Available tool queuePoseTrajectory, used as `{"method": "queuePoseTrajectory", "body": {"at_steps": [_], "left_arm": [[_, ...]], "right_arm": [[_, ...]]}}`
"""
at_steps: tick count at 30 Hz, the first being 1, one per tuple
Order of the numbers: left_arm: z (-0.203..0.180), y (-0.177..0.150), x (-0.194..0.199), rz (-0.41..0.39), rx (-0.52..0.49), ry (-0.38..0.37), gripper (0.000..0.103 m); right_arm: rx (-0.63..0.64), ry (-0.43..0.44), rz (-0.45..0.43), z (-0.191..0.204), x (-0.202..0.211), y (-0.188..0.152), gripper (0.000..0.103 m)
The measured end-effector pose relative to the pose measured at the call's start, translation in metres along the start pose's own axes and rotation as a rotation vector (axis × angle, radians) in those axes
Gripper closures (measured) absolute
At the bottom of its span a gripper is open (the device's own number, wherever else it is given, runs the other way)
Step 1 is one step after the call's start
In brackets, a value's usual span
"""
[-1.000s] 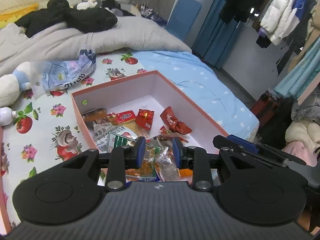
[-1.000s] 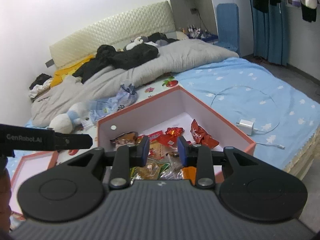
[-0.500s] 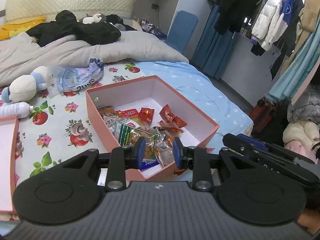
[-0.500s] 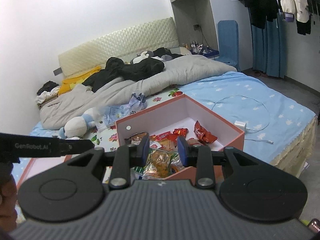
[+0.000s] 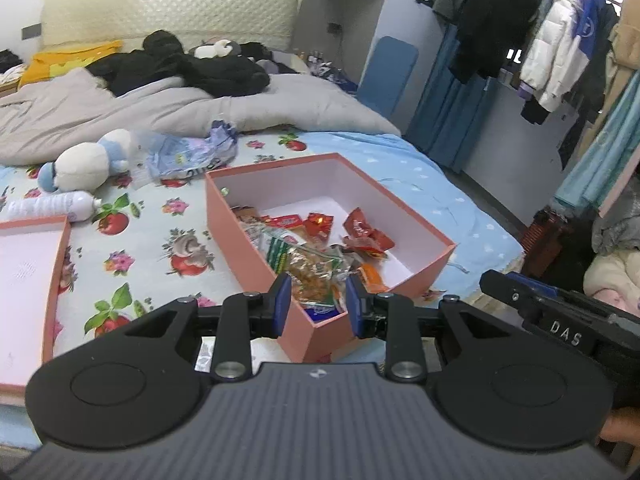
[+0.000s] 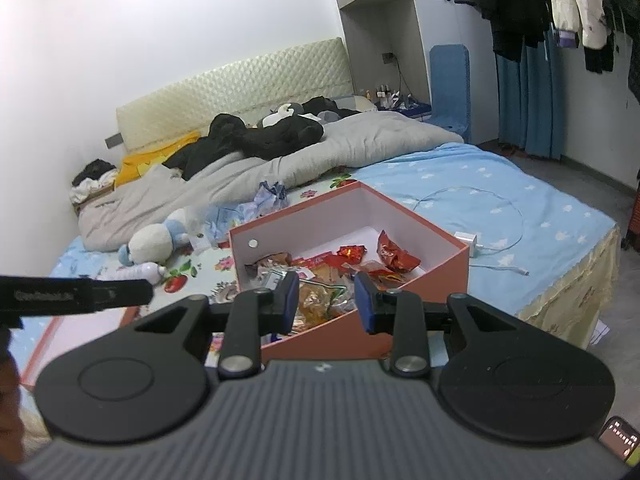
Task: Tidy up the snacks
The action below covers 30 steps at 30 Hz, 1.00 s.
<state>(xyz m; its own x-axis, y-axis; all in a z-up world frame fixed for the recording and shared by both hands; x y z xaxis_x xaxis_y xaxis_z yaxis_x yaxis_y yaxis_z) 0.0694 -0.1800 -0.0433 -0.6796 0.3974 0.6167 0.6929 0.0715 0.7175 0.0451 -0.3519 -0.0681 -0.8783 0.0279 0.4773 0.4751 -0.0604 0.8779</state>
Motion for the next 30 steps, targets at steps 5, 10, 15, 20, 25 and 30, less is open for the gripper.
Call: {"method": "queuePoseTrajectory", "body": {"at_steps": [5, 10, 15, 20, 25, 30], "left_arm": [[0.009, -0.003, -0.004, -0.002, 0.012, 0.023, 0.054], [0.015, -0.001, -0.013, -0.014, 0.012, 0.062, 0.013], [0.022, 0.000, -0.024, -0.020, 0.015, 0.086, 0.006], [0.030, -0.002, -0.037, -0.018, 0.023, 0.103, 0.004], [0.041, -0.003, -0.049, -0.026, 0.024, 0.123, 0.003], [0.055, 0.000, -0.056, -0.031, 0.033, 0.154, 0.003]], "right_arm": [[-0.004, 0.007, 0.022, 0.001, -0.005, -0.010, 0.067], [-0.019, 0.002, 0.018, -0.006, -0.009, -0.013, 0.009], [-0.014, -0.014, 0.039, -0.015, -0.018, -0.017, 0.009], [-0.004, -0.020, 0.044, -0.018, -0.030, -0.019, 0.009], [-0.007, -0.020, 0.037, -0.018, -0.047, -0.022, 0.009], [-0.012, 0.004, 0.055, -0.011, -0.058, -0.026, 0.009]]}}
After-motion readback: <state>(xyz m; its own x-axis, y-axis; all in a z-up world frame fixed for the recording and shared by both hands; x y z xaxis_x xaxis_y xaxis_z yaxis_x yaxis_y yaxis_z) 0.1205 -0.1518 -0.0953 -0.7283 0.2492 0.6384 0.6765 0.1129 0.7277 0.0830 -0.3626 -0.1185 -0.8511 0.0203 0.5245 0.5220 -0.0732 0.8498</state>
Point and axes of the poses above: each gripper's, at about its wrist camera, not at the fingertips, and x roughly against the way its jaws point, z to its left, y to its top, the point moved 10 cm from there along -x, roughly the way its jaws point, and after that the axes turned 9 degrees about x, right-handed, at the moved point
